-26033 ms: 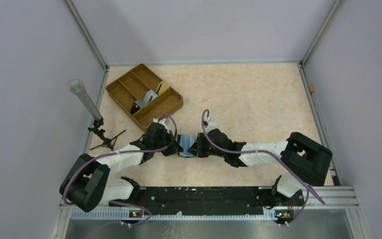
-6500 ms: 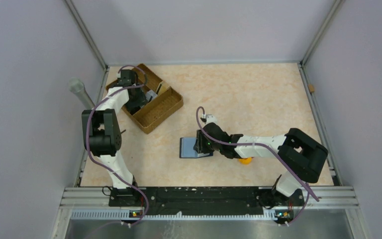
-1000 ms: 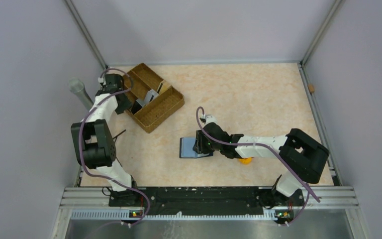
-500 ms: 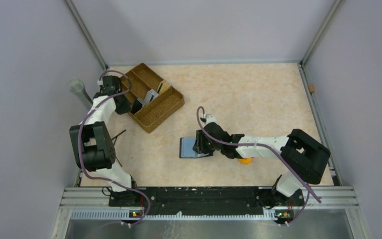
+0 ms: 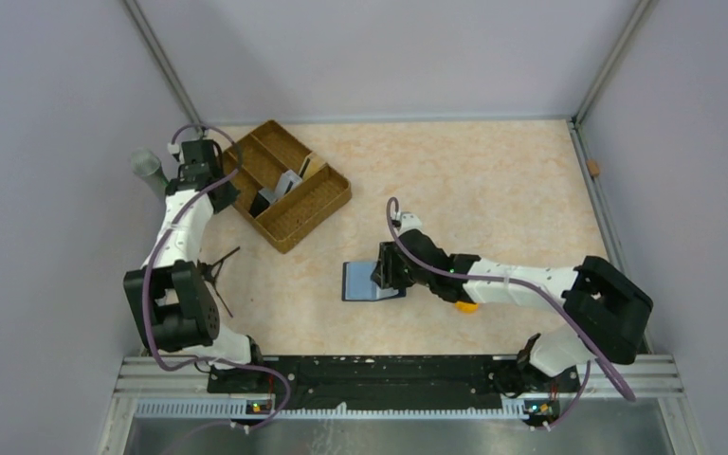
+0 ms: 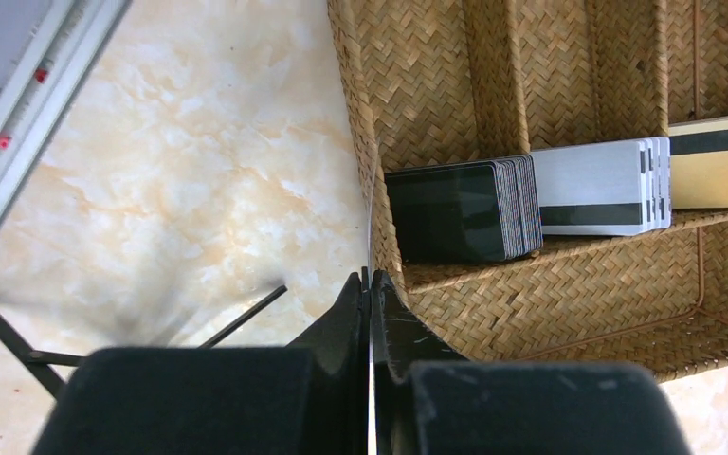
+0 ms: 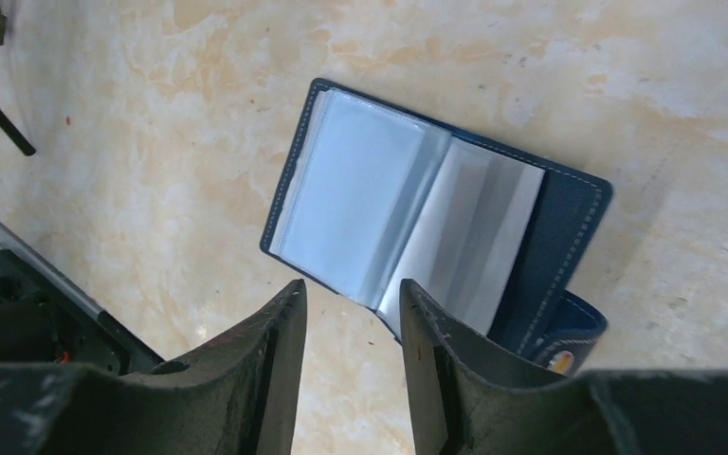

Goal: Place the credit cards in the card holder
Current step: Pick up the credit card from the storage box, then insert the credit card into the card holder.

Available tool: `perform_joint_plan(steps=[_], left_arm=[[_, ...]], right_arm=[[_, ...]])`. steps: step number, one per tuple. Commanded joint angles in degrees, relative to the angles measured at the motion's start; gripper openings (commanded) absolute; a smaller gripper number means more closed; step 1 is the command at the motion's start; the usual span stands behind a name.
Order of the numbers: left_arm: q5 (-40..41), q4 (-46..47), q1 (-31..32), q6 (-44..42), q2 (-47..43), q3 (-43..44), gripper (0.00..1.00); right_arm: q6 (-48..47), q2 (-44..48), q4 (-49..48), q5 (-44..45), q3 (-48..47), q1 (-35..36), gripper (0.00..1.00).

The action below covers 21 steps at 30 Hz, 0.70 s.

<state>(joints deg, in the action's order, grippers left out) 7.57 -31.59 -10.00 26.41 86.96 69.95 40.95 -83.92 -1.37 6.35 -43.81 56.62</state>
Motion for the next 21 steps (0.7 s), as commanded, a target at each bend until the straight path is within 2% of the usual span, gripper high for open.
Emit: perform_joint_plan(steps=[1,4,11,14,17,21], left_arm=[[1.1,-1.0,-0.5,-3.4,-5.4,-0.7,0.00],[-4.6,-0.1,0.0,-4.8,-8.9,-1.5,0.00],[-17.4,-0.4,4.8,-8.5,-14.8,-3.0,0.00],[-22.7,-0.3,9.0,-10.2,-16.0,-3.8,0.00],[-29.1,-0.7,15.6,-12.6,-16.2,-3.9,0.00],[-46.4,-0.7,23.9,-17.4,-15.1,-4.4,0.00]], right_arm=[[-2.1,4.6,4.8,5.1,-1.6,0.4,0.43],[-4.2,8.5,8.3,6.2,-2.2,-1.1,0.49],[-10.8,20.4,8.9,-4.1,1.0,-12.0,0.67],[-15.0,23.8,9.0,-13.6,0.7,-16.8,0.73],[-18.9,25.6,8.6,-24.0,-0.4,-19.3,0.74],[-21.3,27.4,7.4,-35.5,-2.4,-19.4,0.75]])
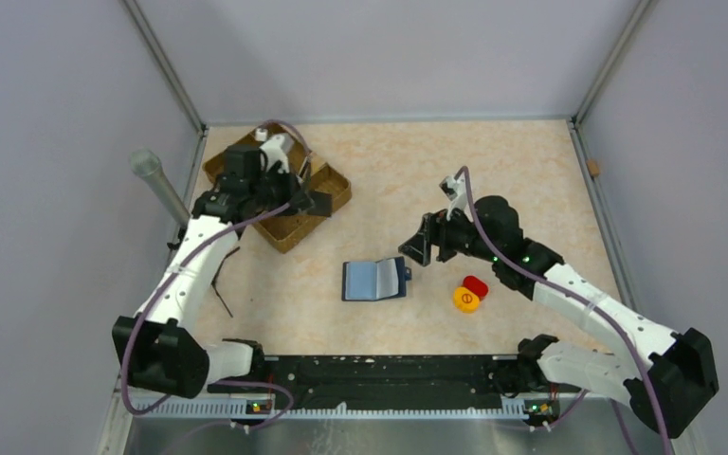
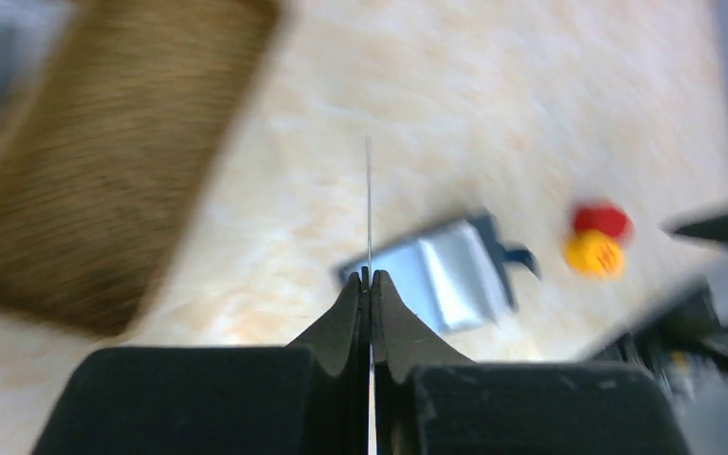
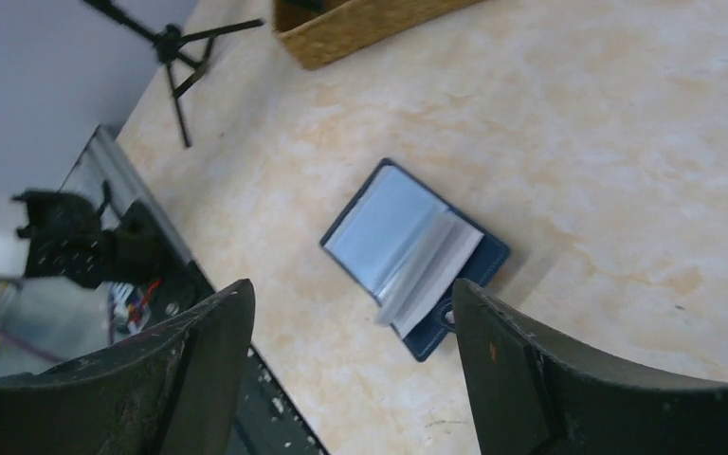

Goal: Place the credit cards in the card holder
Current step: Insert the credit card into the card holder.

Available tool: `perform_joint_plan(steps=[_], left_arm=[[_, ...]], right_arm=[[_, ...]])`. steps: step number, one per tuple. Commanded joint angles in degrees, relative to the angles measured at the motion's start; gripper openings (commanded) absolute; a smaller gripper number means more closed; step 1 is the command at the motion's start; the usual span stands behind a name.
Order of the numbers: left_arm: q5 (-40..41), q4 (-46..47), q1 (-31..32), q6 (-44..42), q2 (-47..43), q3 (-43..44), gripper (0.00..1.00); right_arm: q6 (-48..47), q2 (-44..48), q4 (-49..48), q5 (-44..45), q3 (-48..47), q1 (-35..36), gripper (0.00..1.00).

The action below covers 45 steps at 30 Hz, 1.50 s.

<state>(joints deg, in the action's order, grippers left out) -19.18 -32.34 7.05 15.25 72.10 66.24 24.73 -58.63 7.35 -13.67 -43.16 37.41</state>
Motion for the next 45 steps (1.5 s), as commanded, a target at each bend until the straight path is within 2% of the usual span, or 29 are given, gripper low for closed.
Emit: perform_joint_plan(steps=[1,2,5,11,15,19,25,27,29,34,36,37,38,40,41,43,45], left_arm=[[-24.4,0.0,8.8,-7.3,0.1,-0.9,0.00],[-30.9,0.0,11.3,-8.2,0.5,-1.4,0.00],[-41.0,1.1,14.7,-8.8,0.8,-3.2,0.00],[-50.3,2.0,20.5,-9.3,1.1,-4.9,0.00],[-51.0,2.0,22.1,-9.4,0.8,-5.2,0.00],[-50.4,2.4,22.2,-8.5,1.1,-5.1,0.00],[-48.6,4.2,22.7,-6.3,1.6,-5.6,0.00],[-47.4,5.8,22.7,-4.6,1.4,-6.1,0.00],[-46.8,8.0,22.8,-2.8,0.7,-7.1,0.00],[-44.5,9.8,22.8,-1.6,-1.6,-8.3,0.00],[-40.5,7.8,22.7,-2.5,-2.0,-7.9,0.18],[-38.6,6.5,22.6,-3.0,-2.4,-7.8,0.20],[-36.6,6.0,22.6,-3.0,-3.0,-7.9,0.29],[-30.7,6.9,22.4,-1.0,-4.5,-9.1,0.56],[-27.8,7.7,22.2,0.0,-5.5,-10.1,0.63],[-20.4,9.8,21.8,2.7,-7.9,-12.2,0.77],[-10.6,11.6,21.5,6.5,-11.1,-14.7,0.83]], right_arm=[[-5.1,2.5,-1.9,-18.1,-3.5,-0.2,0.76],[-5.2,2.6,-2.3,-20.6,-4.0,-0.1,0.76],[-5.4,2.4,-1.4,-24.9,-5.9,-0.2,0.76],[-8.0,0.2,4.8,-27.6,-9.0,-0.1,0.75],[-6.2,-2.1,2.7,-34.5,-8.5,-0.1,0.67],[-3.7,-3.5,-0.7,-38.1,-7.2,0.1,0.54],[-0.4,-5.4,-5.5,-38.8,-5.7,3.2,0.13],[0.3,-6.3,-6.3,-37.8,-5.6,4.7,0.04],[0.5,-7.8,-6.1,-37.2,-5.8,6.0,0.01],[1.9,-10.2,-6.9,-35.0,-5.2,7.0,0.00],[3.3,-10.0,-7.0,-31.3,-4.6,7.0,0.00],[4.0,-10.1,-6.9,-29.7,-4.4,7.0,0.00],[4.6,-10.3,-7.0,-27.8,-4.3,7.0,0.00],[6.6,-10.8,-8.6,-23.0,-3.7,7.0,0.00],[7.8,-11.2,-8.5,-19.6,-3.4,7.1,0.00],[11.1,-12.4,-8.6,-13.1,-2.8,7.1,0.00],[15.1,-14.0,-10.1,-7.7,-2.2,8.0,0.00]])
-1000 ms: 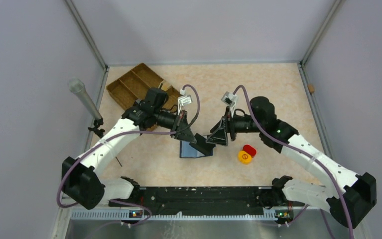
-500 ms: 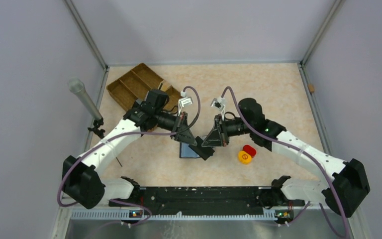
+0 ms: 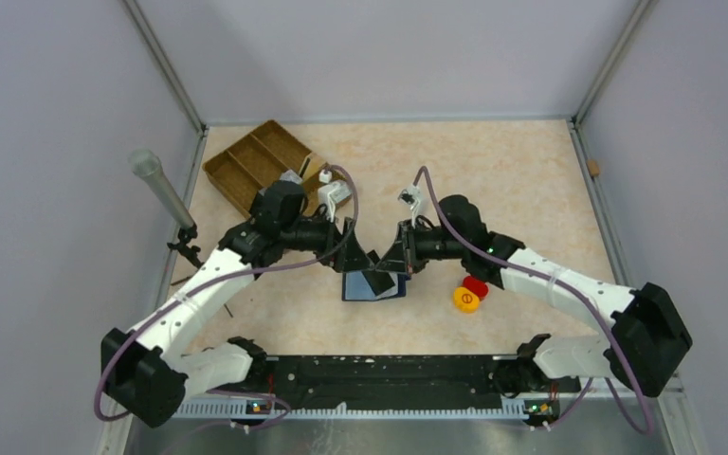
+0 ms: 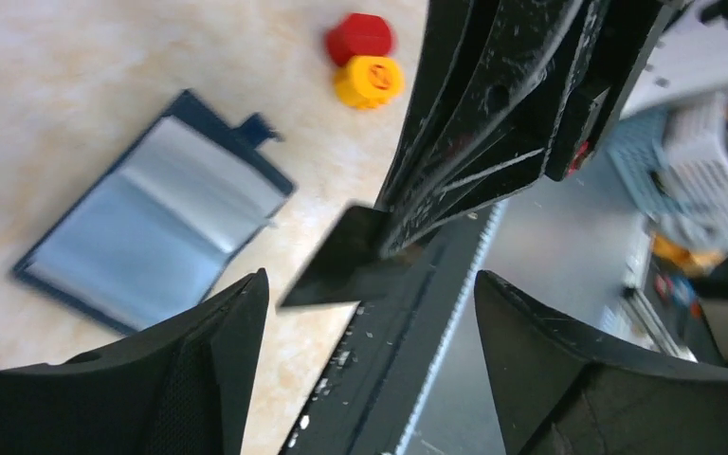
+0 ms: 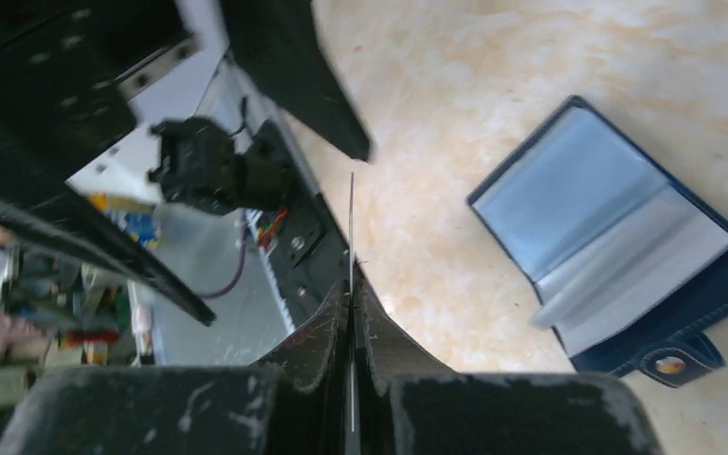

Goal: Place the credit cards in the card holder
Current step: Insert the credit card into the card holder.

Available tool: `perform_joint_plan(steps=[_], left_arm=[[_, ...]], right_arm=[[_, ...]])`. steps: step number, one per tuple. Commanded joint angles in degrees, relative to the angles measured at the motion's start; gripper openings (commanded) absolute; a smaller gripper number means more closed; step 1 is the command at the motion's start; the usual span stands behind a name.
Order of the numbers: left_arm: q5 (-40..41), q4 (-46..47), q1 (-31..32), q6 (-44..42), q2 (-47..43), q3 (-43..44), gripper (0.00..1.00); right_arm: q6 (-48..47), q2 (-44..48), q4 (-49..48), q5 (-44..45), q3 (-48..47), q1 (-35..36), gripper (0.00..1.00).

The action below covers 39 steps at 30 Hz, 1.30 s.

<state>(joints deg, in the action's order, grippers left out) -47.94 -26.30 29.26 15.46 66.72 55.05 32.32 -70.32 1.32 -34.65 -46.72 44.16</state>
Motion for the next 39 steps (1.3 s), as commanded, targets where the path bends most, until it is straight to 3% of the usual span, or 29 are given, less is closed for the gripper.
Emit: perform_joint_plan(steps=[1,4,7,13,20,29,39], left_arm=[[23.7,6.5,-0.7,8.7,-7.0,-4.9,0.84],[34.5,9.0,-0.8,14.7,-10.0,-9.3,0.84],[39.7,10.8,-0.8,21.0,-12.0,-13.3,0.82],[37.4,18.6,-0.7,29.7,-13.3,-21.9,0.78],[35.8,24.1,-0.1,32.4,-6.2,-25.9,0.71],[42.9,23.1,4.2,30.0,4.9,-22.5,0.68],[43.9,27.2,4.7,30.5,13.6,-22.1,0.60]], right_arm=[[9.7,-3.4,-4.9,17.1,1.4,2.3,0.00],[13.0,-7.4,-4.1,27.5,-2.2,7.3,0.00],[16.1,-12.5,-3.9,35.2,-5.7,11.7,0.00],[20.1,-21.1,-3.8,42.7,-7.7,14.6,0.00],[22.2,-17.2,-1.7,49.9,-1.5,14.6,0.00],[23.5,-13.0,-5.9,47.7,7.1,10.2,0.00],[24.7,-13.0,-19.9,36.6,14.3,5.1,0.00]])
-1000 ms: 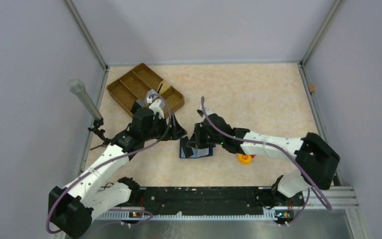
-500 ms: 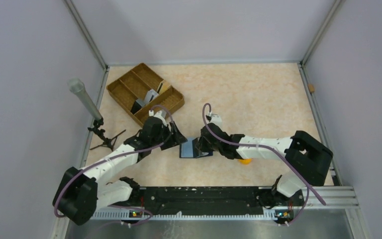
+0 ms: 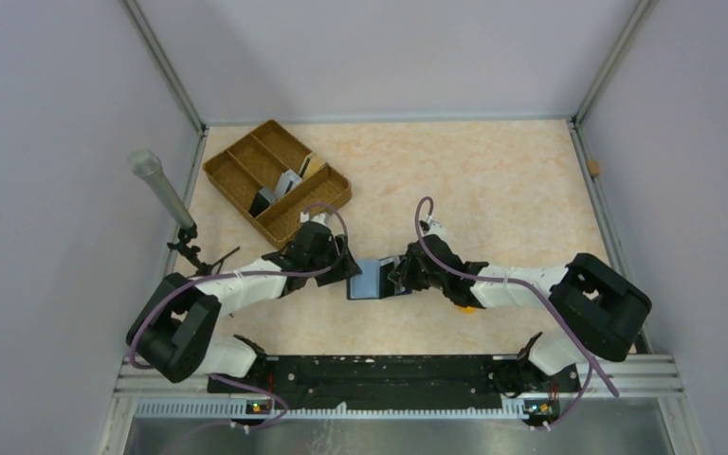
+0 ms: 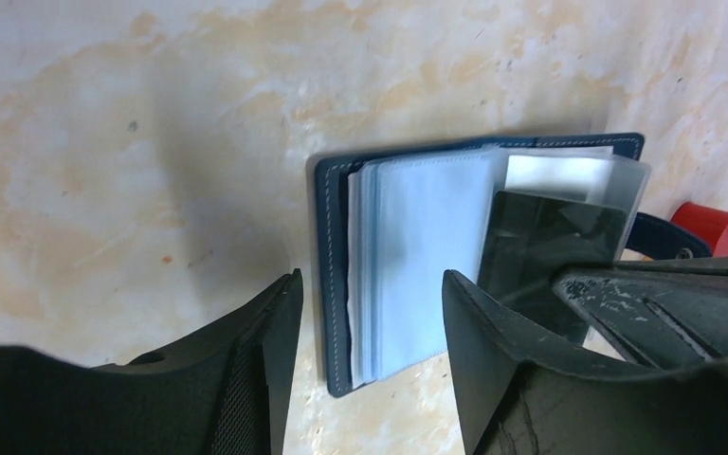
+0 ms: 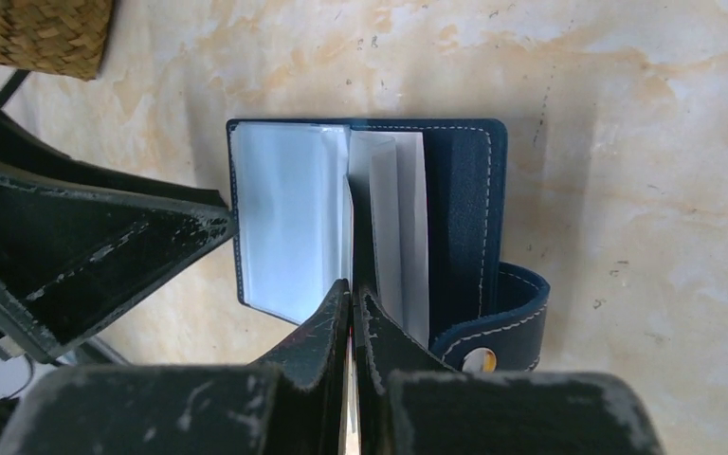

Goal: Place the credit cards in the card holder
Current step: Insert the credit card into the card holder.

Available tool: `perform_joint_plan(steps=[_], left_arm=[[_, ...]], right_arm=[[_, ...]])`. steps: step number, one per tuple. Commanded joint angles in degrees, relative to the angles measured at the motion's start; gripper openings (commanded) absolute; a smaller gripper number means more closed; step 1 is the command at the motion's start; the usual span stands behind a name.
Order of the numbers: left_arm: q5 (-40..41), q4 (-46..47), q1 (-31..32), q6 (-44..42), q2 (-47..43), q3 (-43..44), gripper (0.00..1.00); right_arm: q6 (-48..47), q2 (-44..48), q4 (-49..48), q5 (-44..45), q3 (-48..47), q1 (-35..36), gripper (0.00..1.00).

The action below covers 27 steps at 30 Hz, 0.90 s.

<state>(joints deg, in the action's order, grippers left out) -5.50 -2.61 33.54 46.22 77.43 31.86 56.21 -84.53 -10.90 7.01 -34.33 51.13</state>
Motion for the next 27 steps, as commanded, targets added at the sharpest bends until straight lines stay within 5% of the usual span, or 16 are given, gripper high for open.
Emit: perform_joint_plan(steps=[1,13,27], left_arm=[[1.1,4.7,0.4,-0.1,3.4,0.9,0.60],[3.5,3.5,0.8,-1.2,7.6,1.7,0.44],[4.6,2.9,1.1,-1.5,7.8,1.6,0.40]], right_arm=[[1.0,1.2,-8.7,-5.9,2.4,-2.3,0.00],[3.0,-0.4,-17.7,-11.6,5.7,-5.6,0.00],[4.9,-2.6,-12.9,-4.9,6.1,-5.8,0.00]])
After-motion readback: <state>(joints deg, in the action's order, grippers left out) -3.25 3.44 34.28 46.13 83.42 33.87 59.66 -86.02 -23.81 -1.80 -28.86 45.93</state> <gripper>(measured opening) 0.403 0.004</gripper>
